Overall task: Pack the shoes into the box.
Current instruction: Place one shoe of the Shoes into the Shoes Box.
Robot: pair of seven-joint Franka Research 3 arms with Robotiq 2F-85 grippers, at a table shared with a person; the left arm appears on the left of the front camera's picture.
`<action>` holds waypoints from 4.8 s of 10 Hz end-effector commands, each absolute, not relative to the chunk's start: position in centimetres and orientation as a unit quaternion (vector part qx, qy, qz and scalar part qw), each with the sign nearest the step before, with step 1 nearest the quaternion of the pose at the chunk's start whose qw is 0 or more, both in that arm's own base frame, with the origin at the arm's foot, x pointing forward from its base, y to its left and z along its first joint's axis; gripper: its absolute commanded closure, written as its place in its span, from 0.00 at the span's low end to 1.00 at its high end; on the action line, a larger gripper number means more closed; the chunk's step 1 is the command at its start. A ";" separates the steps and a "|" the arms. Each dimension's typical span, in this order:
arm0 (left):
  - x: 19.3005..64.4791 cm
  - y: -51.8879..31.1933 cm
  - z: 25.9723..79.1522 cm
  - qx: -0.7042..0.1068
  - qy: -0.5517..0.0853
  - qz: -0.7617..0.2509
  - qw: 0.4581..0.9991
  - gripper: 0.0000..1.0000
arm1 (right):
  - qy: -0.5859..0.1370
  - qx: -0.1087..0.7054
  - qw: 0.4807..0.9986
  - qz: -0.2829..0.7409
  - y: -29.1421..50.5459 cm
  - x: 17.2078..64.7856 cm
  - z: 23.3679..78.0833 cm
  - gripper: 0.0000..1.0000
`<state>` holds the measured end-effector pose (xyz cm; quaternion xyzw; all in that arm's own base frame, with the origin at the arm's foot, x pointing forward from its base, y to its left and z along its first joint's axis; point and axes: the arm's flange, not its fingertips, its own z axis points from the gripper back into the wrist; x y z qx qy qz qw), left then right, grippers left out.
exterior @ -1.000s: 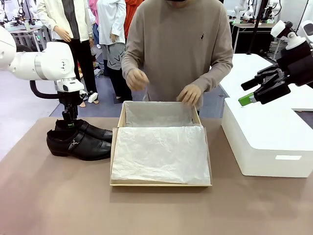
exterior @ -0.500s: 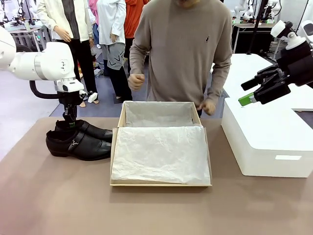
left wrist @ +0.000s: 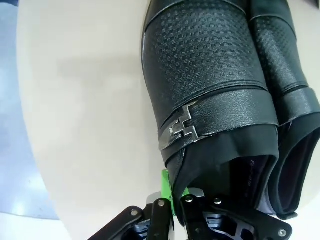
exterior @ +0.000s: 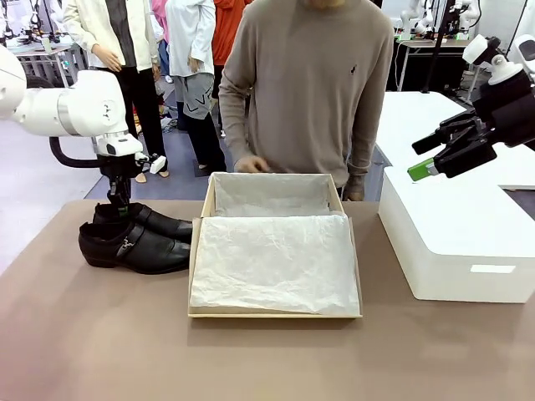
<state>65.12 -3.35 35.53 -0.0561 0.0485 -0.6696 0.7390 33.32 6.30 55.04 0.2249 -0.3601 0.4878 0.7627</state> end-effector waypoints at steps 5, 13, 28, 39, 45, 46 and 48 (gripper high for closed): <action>67.0 0.1 43.7 0.022 0.000 -0.640 0.768 1.00 | -0.370 0.234 0.749 0.496 6.2 33.7 55.1 0.00; 63.3 -7.6 54.1 0.006 0.003 -0.625 0.781 1.00 | -0.370 0.234 0.749 0.496 6.2 33.7 55.1 0.00; 61.5 -17.2 55.1 -0.025 0.000 -0.665 0.746 1.00 | -0.370 0.234 0.749 0.496 6.2 33.7 55.1 0.00; 64.3 -31.0 51.3 -0.040 -0.032 -0.692 0.720 1.00 | -0.370 0.234 0.749 0.496 6.2 33.7 55.1 0.00; 66.1 -32.8 47.2 -0.019 -0.040 -0.721 0.691 1.00 | -0.370 0.234 0.749 0.496 6.2 33.7 55.1 0.00; 66.3 -33.2 46.6 -0.024 -0.035 -0.724 0.689 1.00 | -0.370 0.234 0.749 0.496 6.2 33.7 55.1 0.00; 66.6 -33.6 45.6 -0.027 -0.027 -0.724 0.688 1.00 | -0.370 0.234 0.749 0.496 6.2 33.7 55.1 0.00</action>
